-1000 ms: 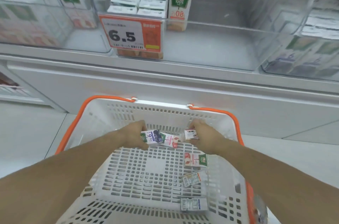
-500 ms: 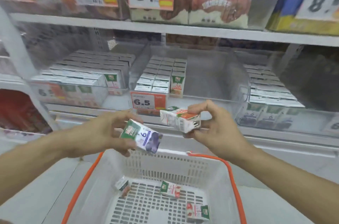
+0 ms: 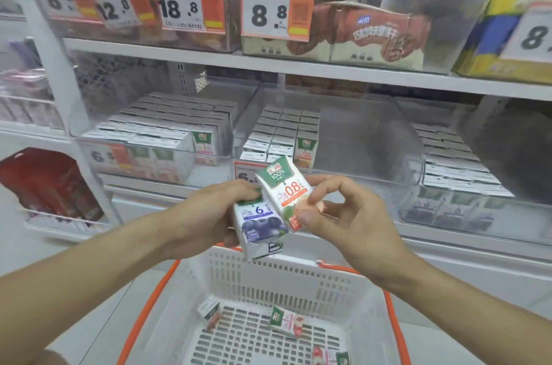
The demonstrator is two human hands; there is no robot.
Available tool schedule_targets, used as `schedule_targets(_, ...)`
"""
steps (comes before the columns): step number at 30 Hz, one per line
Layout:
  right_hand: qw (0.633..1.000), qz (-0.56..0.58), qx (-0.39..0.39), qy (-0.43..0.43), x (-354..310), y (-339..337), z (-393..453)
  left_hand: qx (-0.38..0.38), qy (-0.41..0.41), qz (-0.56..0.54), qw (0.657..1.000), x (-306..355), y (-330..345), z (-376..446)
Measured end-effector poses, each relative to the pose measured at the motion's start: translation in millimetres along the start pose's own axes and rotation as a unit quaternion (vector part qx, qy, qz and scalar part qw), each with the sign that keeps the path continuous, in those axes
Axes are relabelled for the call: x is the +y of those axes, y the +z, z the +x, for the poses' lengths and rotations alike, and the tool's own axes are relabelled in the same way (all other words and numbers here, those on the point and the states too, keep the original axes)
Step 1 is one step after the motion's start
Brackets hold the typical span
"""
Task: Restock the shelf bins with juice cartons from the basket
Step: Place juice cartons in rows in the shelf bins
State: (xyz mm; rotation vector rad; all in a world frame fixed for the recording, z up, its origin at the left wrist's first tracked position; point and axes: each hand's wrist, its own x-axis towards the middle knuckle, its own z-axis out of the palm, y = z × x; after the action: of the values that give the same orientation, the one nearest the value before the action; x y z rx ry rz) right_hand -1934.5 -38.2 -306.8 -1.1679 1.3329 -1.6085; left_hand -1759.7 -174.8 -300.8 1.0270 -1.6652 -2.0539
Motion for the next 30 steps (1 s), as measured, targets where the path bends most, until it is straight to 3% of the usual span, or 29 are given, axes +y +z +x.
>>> schedule_targets(8,0.999,-0.030,0.012,0.042,4.8,8.8,12.1,-0.045,0.040,0.018,0.998,-1.8,-7.9,4.1)
schedule_targets(14,0.994,0.004,-0.049,0.097,7.6,-1.2,23.9,-0.043,0.056,0.096,0.993,-0.9,-6.0,5.1)
schedule_targets(16,0.990,-0.036,-0.052,0.123,8.3,-10.2,30.1,-0.044,0.059,0.125,0.989,-2.3,-5.4,6.2)
schedule_targets(21,0.967,-0.202,-0.119,0.104,6.6,-29.3,38.4,-0.048,0.069,0.181,0.980,-7.8,-1.5,9.5)
schedule_targets(24,0.970,-0.178,-0.128,0.105,3.0,-29.0,45.2,-0.058,0.075,0.199,0.975,-8.1,1.6,11.9)
schedule_targets(28,0.966,-0.199,-0.150,0.071,-22.7,-38.5,64.3,-0.031,0.090,0.145,0.985,-4.0,4.7,13.6)
schedule_targets(30,0.975,-0.184,-0.118,0.039,-39.8,-48.4,79.5,-0.005,0.079,0.118,0.990,-3.0,2.0,15.8)
